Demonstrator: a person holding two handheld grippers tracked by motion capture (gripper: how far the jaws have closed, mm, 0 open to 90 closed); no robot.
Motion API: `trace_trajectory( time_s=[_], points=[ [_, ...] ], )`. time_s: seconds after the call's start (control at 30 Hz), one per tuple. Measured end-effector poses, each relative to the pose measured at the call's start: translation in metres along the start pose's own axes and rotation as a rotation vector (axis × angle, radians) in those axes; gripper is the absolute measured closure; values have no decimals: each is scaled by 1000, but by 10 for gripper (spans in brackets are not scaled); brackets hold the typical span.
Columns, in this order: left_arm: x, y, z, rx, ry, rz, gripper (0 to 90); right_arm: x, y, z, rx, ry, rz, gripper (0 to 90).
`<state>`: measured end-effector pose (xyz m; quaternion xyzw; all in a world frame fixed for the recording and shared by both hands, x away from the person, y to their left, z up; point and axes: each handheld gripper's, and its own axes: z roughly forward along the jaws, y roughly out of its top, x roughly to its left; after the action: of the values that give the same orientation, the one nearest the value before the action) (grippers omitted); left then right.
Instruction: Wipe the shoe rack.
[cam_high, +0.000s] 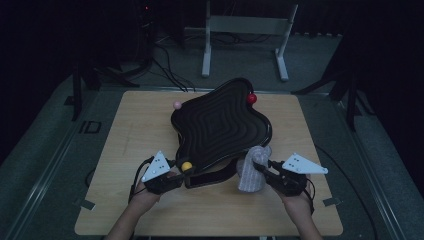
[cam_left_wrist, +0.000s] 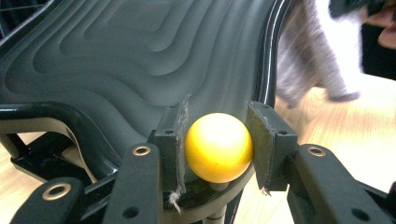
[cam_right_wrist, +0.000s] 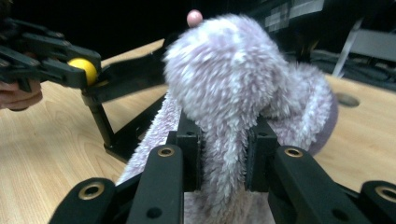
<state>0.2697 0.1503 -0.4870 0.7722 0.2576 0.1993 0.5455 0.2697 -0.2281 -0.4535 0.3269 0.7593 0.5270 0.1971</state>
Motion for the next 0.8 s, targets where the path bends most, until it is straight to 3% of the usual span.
trace_trajectory(
  time_s=[0.17, 0.33, 0.47, 0.67, 0.8],
  points=[
    [0, 0, 0, 0, -3, 0, 602, 2, -6, 9, 45, 21, -6, 726],
    [0, 0, 0, 0, -4, 0, 602, 9, 4, 4, 24, 28, -29, 726],
    [0, 0, 0, 1, -3, 0, 602, 5, -10, 18, 71, 39, 11, 725],
    [0, 0, 0, 1, -3, 0, 602, 16, 3, 14, 42, 62, -31, 723],
    [0, 0, 0, 1, -4, 0, 602, 11, -2, 16, 44, 46, -4, 723]
  ],
)
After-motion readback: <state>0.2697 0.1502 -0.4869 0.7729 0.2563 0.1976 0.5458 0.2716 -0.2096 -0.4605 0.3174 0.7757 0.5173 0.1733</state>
